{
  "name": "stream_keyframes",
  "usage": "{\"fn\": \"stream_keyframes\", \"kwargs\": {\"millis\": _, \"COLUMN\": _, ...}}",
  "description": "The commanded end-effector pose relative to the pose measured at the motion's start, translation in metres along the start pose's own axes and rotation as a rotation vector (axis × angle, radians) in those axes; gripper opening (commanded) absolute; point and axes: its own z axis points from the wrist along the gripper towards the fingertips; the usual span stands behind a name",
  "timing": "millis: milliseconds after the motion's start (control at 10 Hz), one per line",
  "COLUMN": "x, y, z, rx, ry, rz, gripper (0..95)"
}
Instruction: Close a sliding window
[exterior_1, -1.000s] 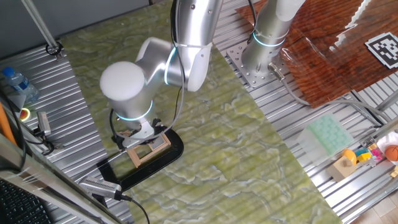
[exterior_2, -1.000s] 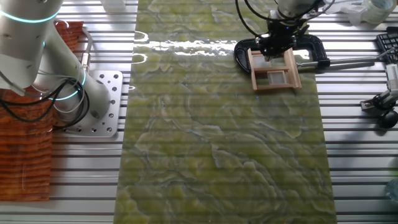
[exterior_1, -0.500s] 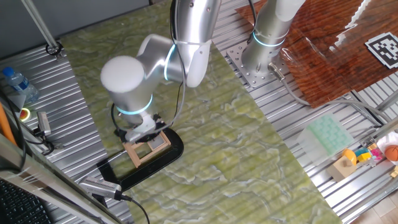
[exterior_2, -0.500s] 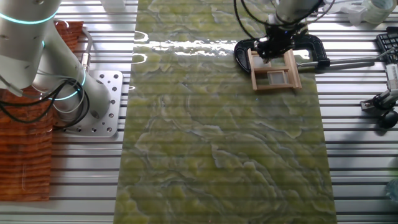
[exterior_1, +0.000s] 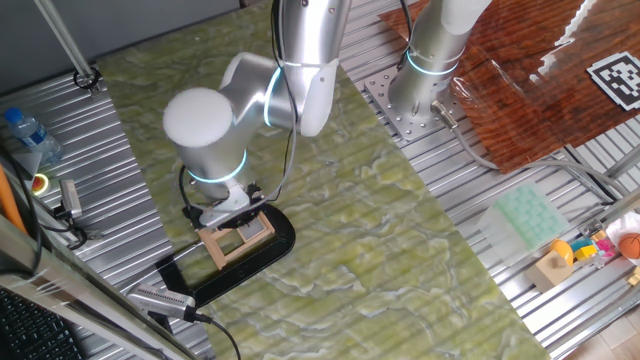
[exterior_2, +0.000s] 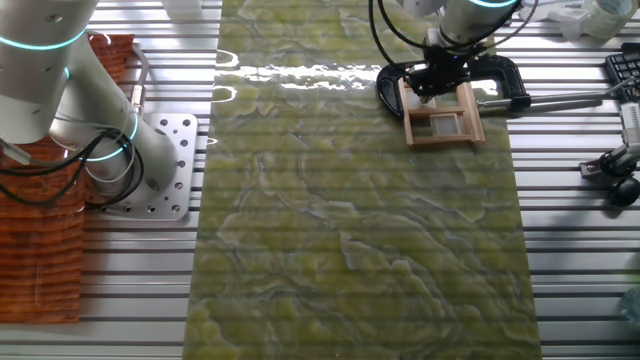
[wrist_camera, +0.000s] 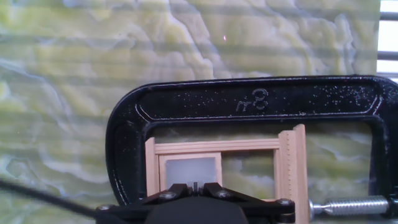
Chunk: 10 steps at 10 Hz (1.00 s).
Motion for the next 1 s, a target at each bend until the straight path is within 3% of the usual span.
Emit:
{"fn": "stream_keyframes", "kwargs": {"millis": 100, "x": -0.0004, "y": -0.0018, "z": 0.0000, "rx": -0.005, "ry": 0.007, "rz": -0.002, "gripper": 0.0}}
{"fn": "stream_keyframes", "kwargs": {"millis": 300, "x": -0.0016, "y": -0.0033, "z": 0.0000, "rx": -0.008, "ry": 0.011, "rz": -0.002, "gripper": 0.0}}
{"fn": "stream_keyframes", "kwargs": {"millis": 500, "x": -0.0016, "y": -0.0033, "z": 0.0000, "rx": -0.038, "ry": -0.003, "rz": -0.024, "gripper": 0.0}}
{"fn": "stream_keyframes", "kwargs": {"millis": 800, "x": -0.0016, "y": -0.0033, "z": 0.0000, "rx": -0.072, "ry": 0.007, "rz": -0.024, "gripper": 0.0}}
{"fn": "stream_keyframes", "kwargs": {"millis": 1000, "x": -0.0016, "y": -0.0033, "z": 0.0000, "rx": -0.073, "ry": 0.009, "rz": -0.021, "gripper": 0.0}}
